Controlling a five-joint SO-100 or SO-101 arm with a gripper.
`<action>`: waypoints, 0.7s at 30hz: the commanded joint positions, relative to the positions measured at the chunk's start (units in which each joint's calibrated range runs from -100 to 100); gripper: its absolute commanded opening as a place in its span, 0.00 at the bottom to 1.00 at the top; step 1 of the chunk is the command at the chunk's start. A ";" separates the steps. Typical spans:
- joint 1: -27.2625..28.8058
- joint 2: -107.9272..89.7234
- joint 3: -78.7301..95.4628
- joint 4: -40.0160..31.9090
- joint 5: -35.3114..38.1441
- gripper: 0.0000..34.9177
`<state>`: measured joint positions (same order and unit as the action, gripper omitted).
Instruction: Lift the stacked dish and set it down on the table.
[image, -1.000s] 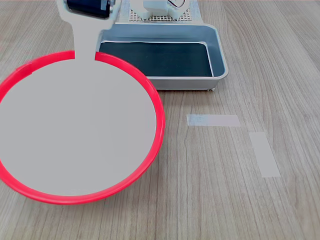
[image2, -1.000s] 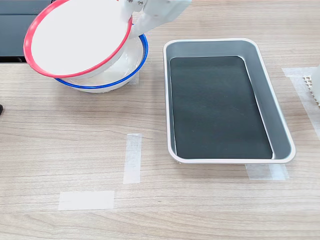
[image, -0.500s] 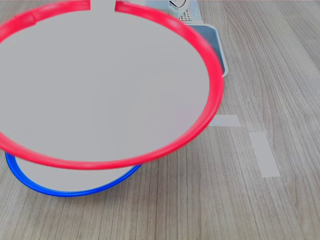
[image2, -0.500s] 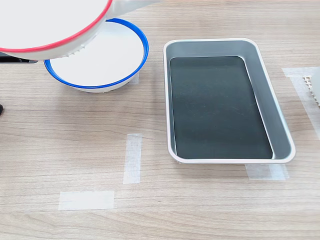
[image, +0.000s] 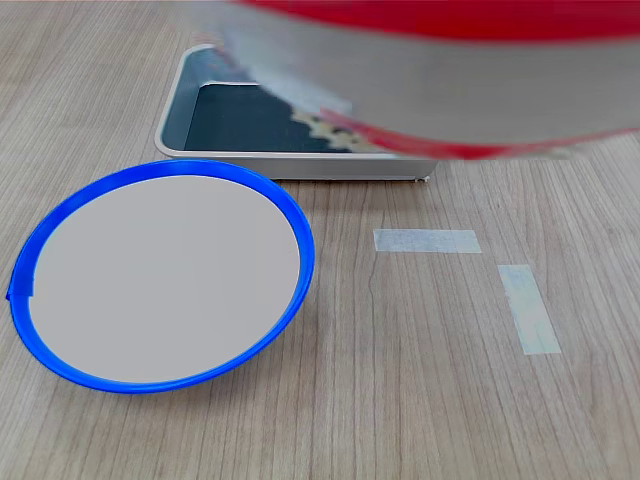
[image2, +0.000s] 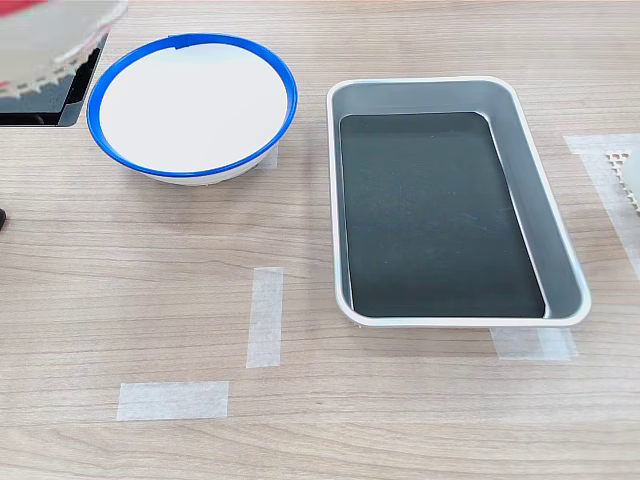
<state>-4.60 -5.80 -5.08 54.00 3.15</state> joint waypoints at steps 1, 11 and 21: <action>-2.50 -2.94 -2.43 2.34 -0.68 0.00; -5.42 -3.88 12.14 -3.27 -0.54 0.00; -5.52 -3.88 31.34 -18.21 1.66 0.00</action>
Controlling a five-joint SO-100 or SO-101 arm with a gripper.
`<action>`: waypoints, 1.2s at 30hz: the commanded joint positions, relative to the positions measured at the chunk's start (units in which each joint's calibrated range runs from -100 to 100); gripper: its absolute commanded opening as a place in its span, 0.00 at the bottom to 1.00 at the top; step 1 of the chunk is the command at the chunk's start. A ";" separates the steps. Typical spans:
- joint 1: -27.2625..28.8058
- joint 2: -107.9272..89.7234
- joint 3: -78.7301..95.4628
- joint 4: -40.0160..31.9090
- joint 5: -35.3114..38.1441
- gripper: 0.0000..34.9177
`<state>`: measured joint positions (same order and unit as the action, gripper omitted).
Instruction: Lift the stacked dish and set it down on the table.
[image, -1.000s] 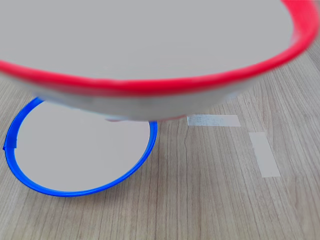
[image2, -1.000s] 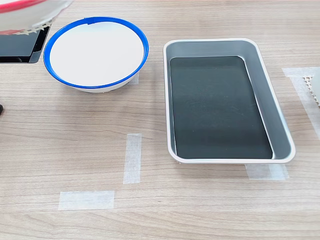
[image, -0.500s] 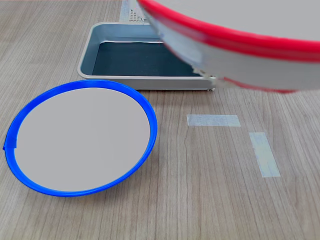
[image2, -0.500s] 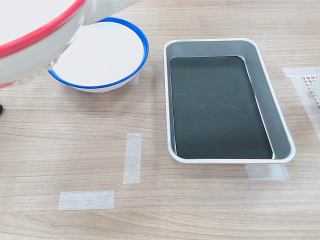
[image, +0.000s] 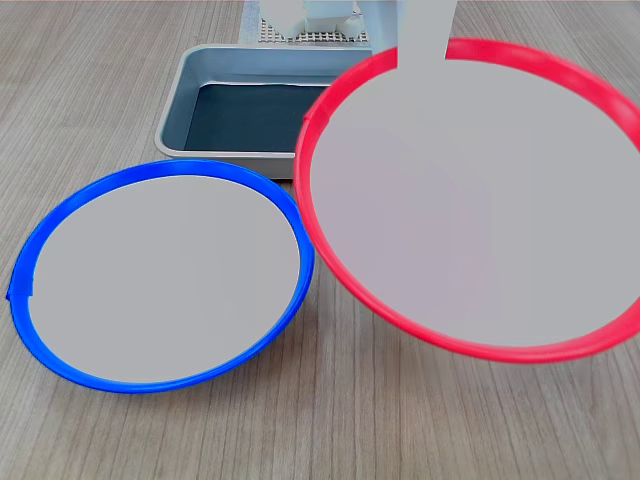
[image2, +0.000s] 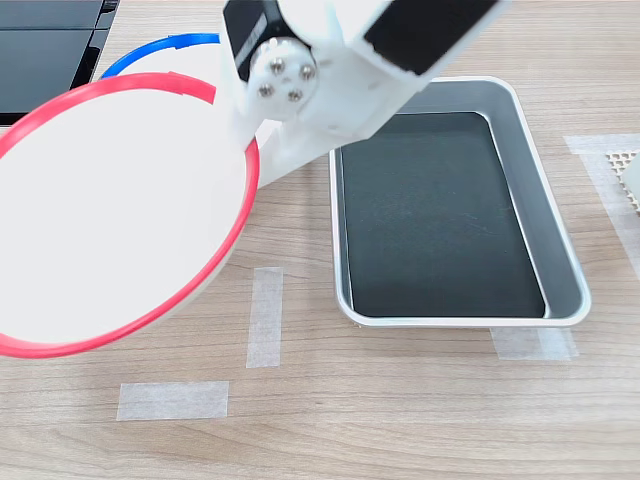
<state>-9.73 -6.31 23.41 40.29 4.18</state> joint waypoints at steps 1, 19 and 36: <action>-0.38 -3.37 4.58 -6.08 0.88 0.00; -2.74 -2.09 23.70 -29.69 2.10 0.00; -2.83 2.77 24.88 -34.80 2.69 0.05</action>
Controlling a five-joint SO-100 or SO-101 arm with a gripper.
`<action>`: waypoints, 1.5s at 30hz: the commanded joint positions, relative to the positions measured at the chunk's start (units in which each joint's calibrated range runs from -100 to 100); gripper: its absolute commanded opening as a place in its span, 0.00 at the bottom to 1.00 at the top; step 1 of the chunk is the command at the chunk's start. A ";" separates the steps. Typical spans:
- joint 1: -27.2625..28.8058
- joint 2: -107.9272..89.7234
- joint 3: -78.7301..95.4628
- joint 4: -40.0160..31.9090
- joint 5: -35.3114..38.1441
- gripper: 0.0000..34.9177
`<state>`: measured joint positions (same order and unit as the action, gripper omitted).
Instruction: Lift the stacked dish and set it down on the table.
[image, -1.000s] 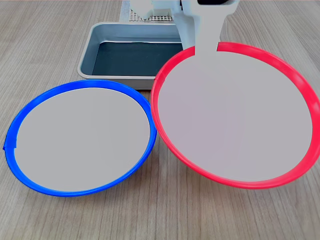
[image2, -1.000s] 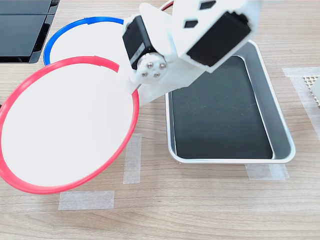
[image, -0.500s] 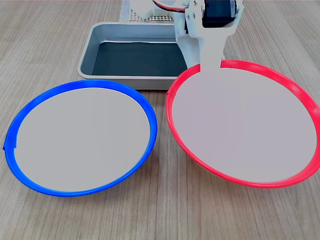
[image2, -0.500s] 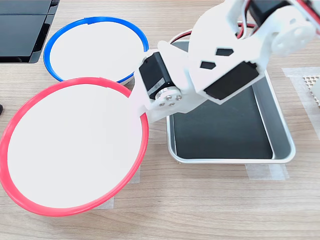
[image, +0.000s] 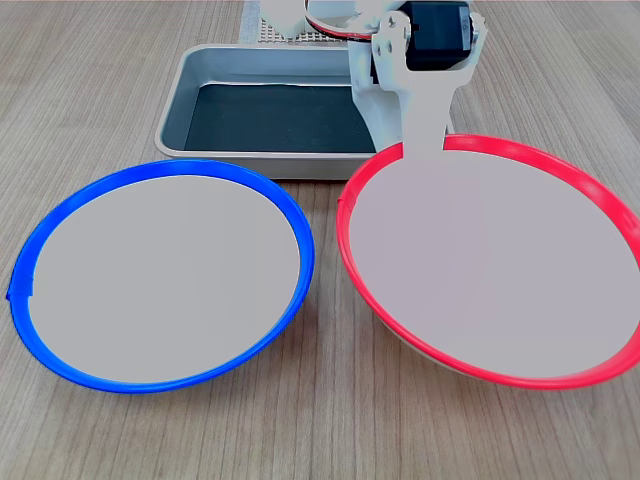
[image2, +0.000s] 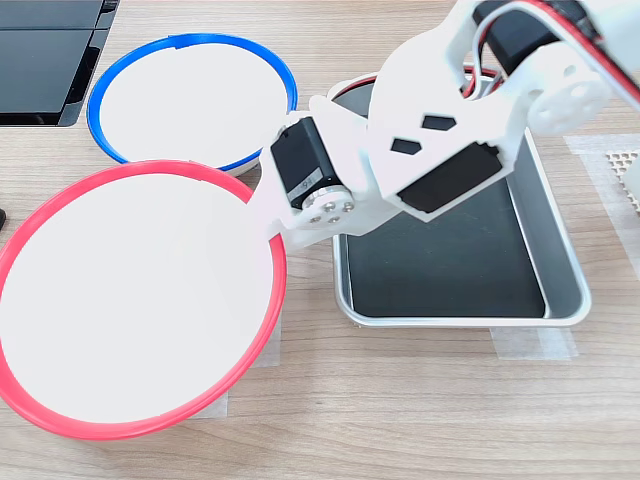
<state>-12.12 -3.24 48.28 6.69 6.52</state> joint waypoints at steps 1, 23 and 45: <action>-0.44 -0.30 0.11 -1.20 0.44 0.05; 0.59 -5.59 -1.08 7.72 1.37 0.16; 9.91 -30.07 -5.81 34.13 0.00 0.00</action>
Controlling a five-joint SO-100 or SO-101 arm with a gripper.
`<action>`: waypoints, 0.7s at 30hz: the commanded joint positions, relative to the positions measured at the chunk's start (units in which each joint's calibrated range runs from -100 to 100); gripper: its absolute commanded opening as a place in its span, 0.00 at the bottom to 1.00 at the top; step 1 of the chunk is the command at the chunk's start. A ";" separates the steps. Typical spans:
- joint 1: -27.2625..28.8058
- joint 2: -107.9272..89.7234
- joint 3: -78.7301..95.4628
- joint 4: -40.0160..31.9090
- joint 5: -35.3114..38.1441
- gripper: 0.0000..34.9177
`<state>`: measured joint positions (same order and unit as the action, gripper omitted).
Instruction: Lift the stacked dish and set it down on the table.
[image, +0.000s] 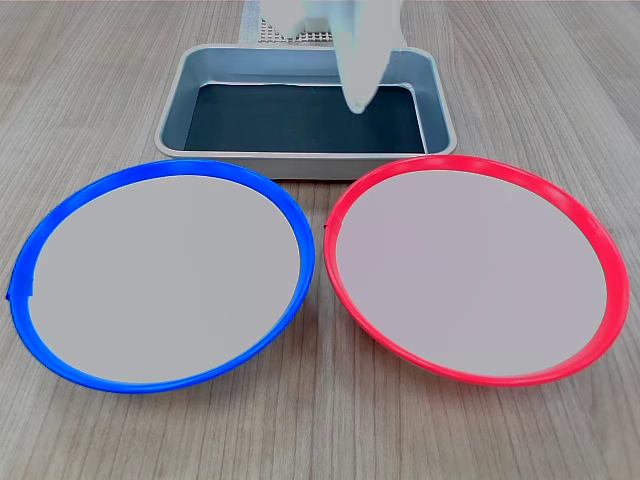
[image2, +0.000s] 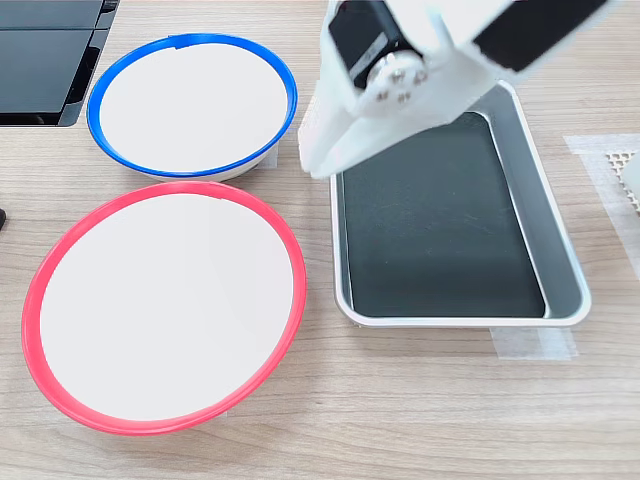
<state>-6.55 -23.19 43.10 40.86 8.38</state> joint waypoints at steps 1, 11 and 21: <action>5.94 -13.61 2.09 -2.44 -2.93 0.00; 9.80 -52.59 42.79 -10.45 -6.69 0.00; 11.02 -73.06 56.53 1.36 -7.86 0.00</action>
<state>3.27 -91.39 97.91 40.05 1.00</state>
